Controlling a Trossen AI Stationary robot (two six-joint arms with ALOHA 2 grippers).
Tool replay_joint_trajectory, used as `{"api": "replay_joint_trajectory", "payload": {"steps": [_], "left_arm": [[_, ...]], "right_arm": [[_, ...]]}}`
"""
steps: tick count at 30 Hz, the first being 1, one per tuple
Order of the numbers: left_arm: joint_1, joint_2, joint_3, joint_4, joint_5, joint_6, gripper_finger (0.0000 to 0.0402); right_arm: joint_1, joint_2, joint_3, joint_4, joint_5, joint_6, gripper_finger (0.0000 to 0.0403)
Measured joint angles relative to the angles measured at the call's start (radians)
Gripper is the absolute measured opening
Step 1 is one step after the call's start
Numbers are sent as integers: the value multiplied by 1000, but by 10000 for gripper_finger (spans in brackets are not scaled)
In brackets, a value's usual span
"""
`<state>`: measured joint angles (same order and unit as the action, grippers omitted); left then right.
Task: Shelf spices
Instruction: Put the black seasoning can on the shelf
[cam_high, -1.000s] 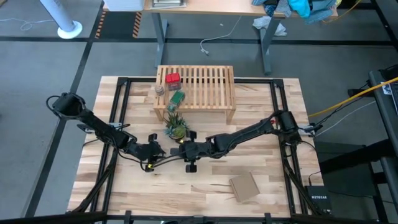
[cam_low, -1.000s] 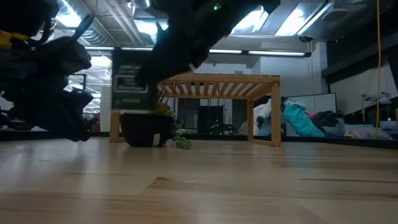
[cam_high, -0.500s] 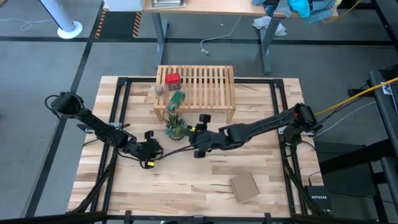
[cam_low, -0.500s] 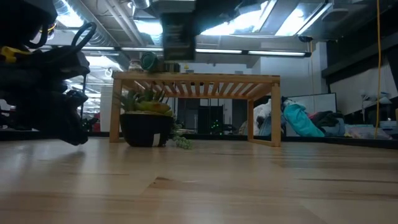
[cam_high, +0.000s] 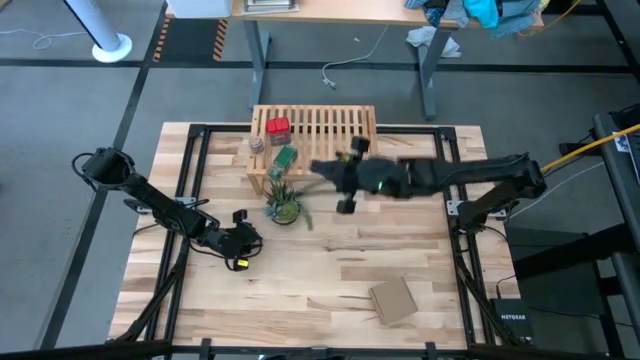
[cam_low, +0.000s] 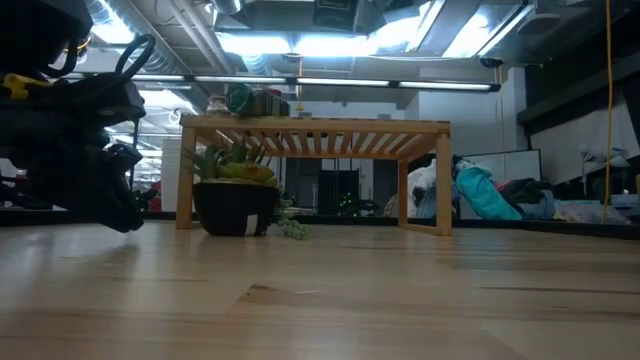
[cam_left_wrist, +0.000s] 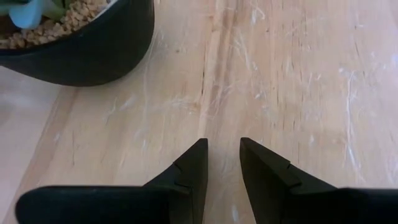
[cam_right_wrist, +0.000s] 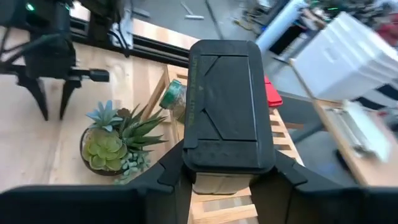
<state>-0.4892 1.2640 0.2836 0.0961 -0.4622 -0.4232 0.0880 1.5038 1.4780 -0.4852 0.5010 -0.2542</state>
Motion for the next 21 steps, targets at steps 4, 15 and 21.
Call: {"api": "replay_joint_trajectory", "payload": {"steps": [4,15,21], "left_arm": [[0,0,0,-1,0,-11,86],[0,0,0,31,-26,-26,86],[1,-7,0,181,-117,149,75]], "right_arm": [[-112,-44,0,-25,-183,-16,130],[-372,-44,-93,3,-558,-44,130],[-445,-44,-230,96,-630,-67,130]]}}
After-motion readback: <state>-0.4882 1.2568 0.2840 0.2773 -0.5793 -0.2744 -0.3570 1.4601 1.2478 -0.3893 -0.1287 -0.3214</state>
